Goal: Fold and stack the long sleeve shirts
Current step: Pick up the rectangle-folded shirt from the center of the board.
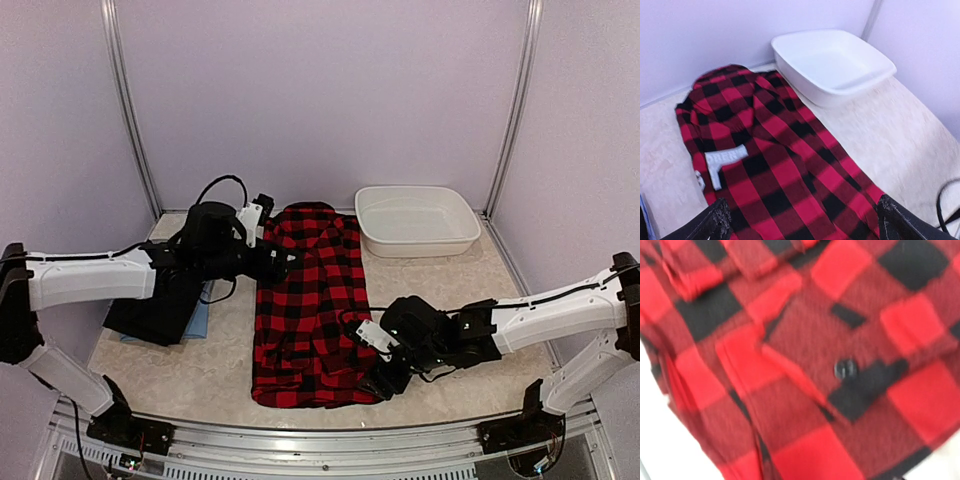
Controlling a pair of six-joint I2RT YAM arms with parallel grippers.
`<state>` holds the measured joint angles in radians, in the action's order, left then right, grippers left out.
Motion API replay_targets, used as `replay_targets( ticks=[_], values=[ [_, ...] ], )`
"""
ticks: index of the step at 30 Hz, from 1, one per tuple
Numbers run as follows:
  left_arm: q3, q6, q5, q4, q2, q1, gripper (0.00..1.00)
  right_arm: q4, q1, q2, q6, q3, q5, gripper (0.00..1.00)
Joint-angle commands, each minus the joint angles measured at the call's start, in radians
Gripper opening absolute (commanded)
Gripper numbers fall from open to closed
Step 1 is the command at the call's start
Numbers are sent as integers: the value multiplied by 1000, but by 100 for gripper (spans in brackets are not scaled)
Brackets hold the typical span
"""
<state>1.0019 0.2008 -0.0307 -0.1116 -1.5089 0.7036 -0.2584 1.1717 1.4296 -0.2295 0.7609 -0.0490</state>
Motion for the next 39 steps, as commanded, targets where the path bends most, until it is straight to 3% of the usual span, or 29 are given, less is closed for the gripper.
replay_targets(
  ticks=[1, 8, 15, 24, 31, 39],
  values=[
    [-149, -65, -116, 144, 164, 167, 96, 3, 21, -63, -11, -54, 27, 76],
    [-307, -70, -92, 232, 314, 418, 92, 19, 48, -105, -74, -111, -6, 73],
    [-260, -121, -106, 373, 182, 572, 91, 10, 46, -148, -102, -117, -42, 74],
    [-162, -271, -111, 373, 4, 617, 92, 36, -7, -178, -144, -144, -2, 75],
    [-51, -338, -100, 386, -164, 620, 87, 70, -53, -164, -147, -162, 47, 75],
    [-76, -348, -167, 506, -152, 622, 90, 104, -53, -142, -127, -193, 146, 76]
  ],
)
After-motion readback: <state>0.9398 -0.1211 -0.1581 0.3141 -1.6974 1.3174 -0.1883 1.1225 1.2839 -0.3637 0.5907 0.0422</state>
